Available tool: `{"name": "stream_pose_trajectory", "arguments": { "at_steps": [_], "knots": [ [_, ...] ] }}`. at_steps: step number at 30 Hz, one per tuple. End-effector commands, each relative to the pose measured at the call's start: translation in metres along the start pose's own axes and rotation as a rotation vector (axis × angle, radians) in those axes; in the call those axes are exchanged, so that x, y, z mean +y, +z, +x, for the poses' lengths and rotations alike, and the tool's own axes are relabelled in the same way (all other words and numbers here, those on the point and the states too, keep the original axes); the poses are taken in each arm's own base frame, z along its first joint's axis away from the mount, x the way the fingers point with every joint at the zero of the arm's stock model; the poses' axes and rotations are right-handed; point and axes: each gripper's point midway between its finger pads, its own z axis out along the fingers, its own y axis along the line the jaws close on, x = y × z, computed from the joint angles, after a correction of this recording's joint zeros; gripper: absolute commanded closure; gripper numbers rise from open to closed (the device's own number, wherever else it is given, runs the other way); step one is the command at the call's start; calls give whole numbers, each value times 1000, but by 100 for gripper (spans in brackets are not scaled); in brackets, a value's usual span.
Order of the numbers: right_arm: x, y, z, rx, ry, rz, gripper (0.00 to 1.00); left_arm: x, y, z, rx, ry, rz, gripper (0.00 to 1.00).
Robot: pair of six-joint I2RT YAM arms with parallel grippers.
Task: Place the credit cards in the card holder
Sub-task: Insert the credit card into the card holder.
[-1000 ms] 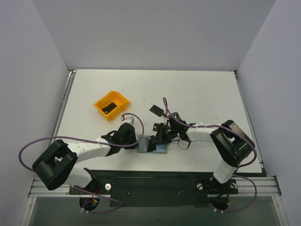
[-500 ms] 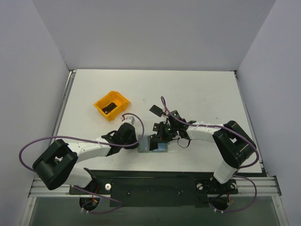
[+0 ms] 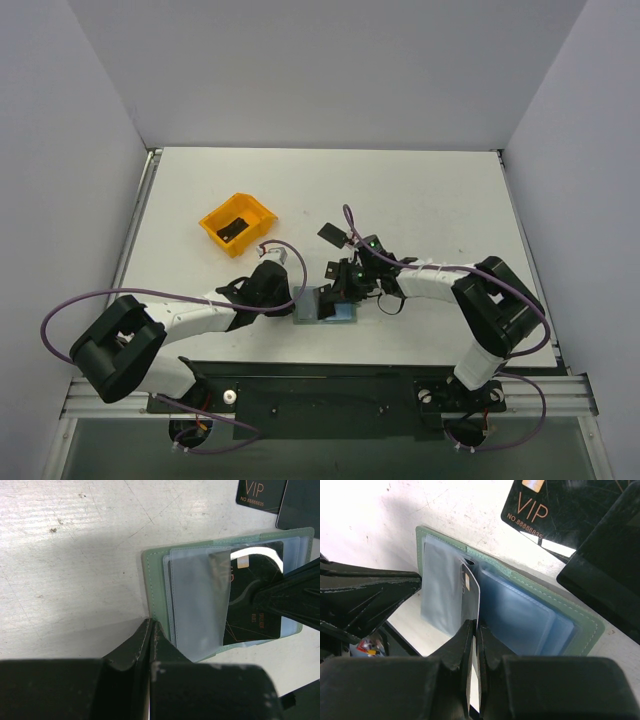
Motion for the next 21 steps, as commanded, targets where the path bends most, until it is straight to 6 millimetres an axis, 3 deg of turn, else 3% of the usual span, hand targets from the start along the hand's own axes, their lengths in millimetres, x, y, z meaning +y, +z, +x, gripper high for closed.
{"name": "stream_pose_trajectory", "arguments": {
  "at_steps": [1, 8, 18, 21],
  "knots": [
    [-25, 13, 11, -18, 65, 85, 100, 7, 3, 16, 63, 6, -23, 100],
    [-12, 24, 21, 0, 106, 19, 100, 6, 3, 16, 64, 5, -18, 100],
    [-7, 33, 29, -5, 173, -4, 100, 7, 3, 18, 66, -1, -15, 100],
    [-7, 26, 27, -4, 145, 23, 94, 6, 3, 18, 67, 0, -15, 100]
  ]
}}
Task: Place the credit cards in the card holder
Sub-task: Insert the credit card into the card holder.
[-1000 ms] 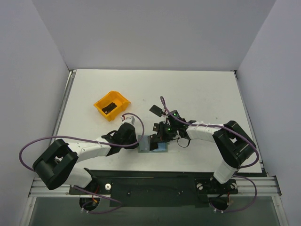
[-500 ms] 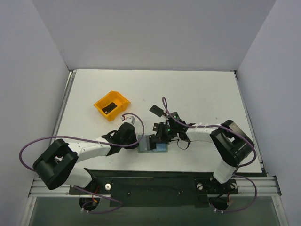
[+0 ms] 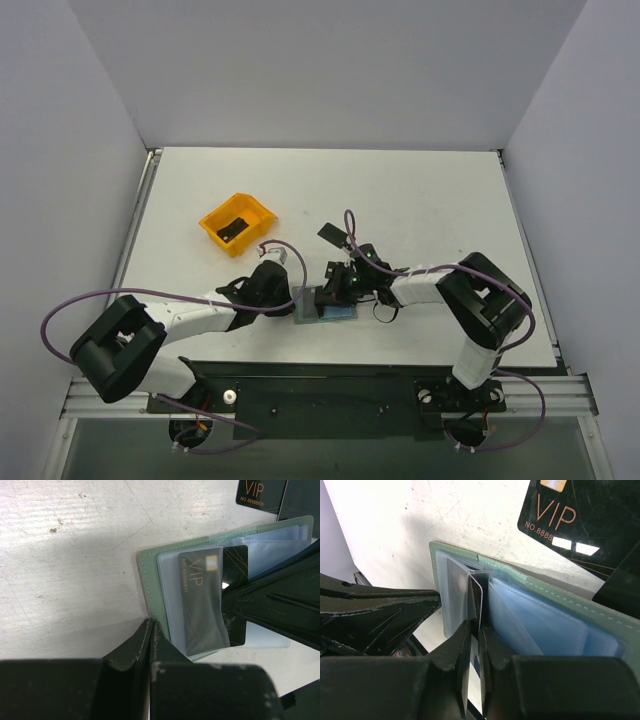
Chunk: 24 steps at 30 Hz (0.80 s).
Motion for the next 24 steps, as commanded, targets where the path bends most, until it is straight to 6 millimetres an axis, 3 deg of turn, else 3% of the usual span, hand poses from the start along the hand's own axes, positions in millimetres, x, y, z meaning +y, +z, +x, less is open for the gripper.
{"name": "stream_pose_trajectory", "arguments": {
  "at_steps": [1, 5, 6, 8, 15, 17, 19, 21, 24],
  "knots": [
    [-26, -2, 13, 16, -48, 139, 90, 7, 2, 18, 67, 0, -16, 100],
    [-13, -24, -3, -20, -163, 190, 80, 8, 3, 19, 70, 3, -17, 100],
    [-17, -29, -1, 1, -186, 221, 78, 7, 3, 19, 70, 3, -17, 100],
    [-14, -35, -5, 5, -229, 246, 63, 7, 5, 19, 72, 4, -17, 100],
    [-13, -48, -15, -22, -273, 303, 59, 7, 7, 21, 84, 4, -20, 100],
    [-13, -49, -19, -39, -279, 313, 62, 6, 7, 22, 87, 6, -17, 100],
    [-19, -51, -17, -29, -276, 345, 71, 6, 7, 21, 86, 5, -17, 100],
    [-24, -50, -19, -32, -272, 370, 88, 5, 8, 20, 86, 8, -15, 100],
    [-29, -46, -20, -27, -269, 393, 98, 5, 8, 21, 88, 8, -15, 100]
  ]
}}
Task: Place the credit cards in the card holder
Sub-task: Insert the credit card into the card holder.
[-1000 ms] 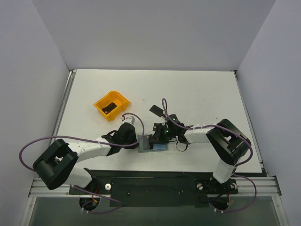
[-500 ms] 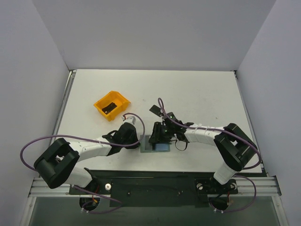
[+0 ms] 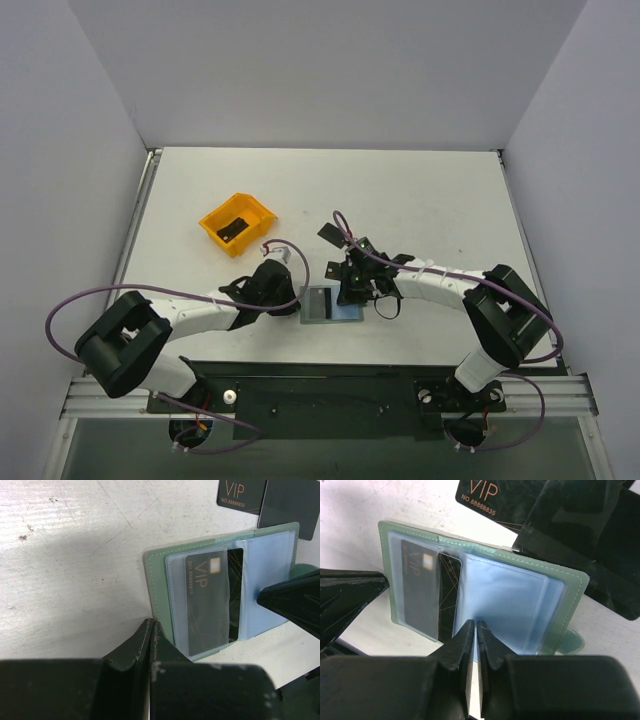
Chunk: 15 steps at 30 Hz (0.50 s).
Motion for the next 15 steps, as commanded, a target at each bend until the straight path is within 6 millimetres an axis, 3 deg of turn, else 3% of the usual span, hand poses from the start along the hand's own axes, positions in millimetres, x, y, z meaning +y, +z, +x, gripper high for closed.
{"name": "stream_pose_trajectory", "arguments": {
  "at_steps": [1, 15],
  "knots": [
    [-3, -2, -11, -21, -12, 54, 100, 15, 2, 20, 78, 19, -60, 100],
    [20, 24, -2, 55, -9, -51, 100, 16, 3, 21, 85, 20, -62, 100]
  ]
}}
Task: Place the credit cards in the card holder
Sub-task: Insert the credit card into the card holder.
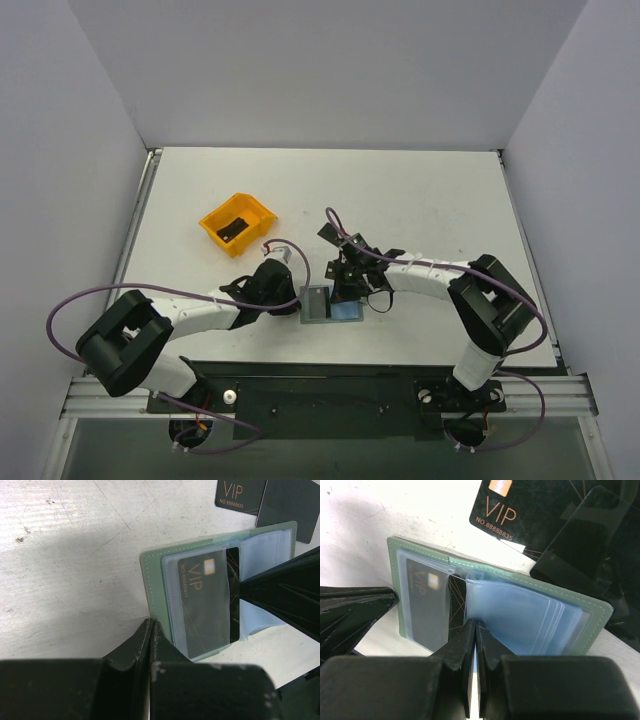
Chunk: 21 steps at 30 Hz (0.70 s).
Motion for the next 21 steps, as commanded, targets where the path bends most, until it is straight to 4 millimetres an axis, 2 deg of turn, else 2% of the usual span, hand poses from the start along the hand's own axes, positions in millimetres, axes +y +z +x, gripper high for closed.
{"name": "stream_pose_trajectory", "arguments": {
  "at_steps": [1, 8, 12, 13, 14, 16, 17, 21],
  "knots": [
    [15, 10, 4, 25, -8, -63, 100, 18, 2, 21, 81, 21, -63, 100],
    [40, 6, 4, 34, -26, -199, 100, 19, 3, 22, 84, 21, -66, 100],
    [35, -6, -5, -18, -59, -158, 100, 18, 2, 21, 81, 21, -65, 100],
    [26, -9, -7, -33, -67, -111, 98, 17, 2, 21, 81, 22, -63, 100],
    [29, -19, -12, -62, -81, -110, 95, 19, 2, 22, 83, 21, -65, 100],
    [18, -33, -13, -78, -111, -48, 84, 17, 2, 21, 81, 22, -63, 100],
    [12, -38, -20, -111, -130, -4, 77, 18, 2, 21, 82, 21, -64, 100],
    [-19, -64, -31, -182, -148, 175, 58, 18, 2, 22, 82, 22, -64, 100]
  ]
}}
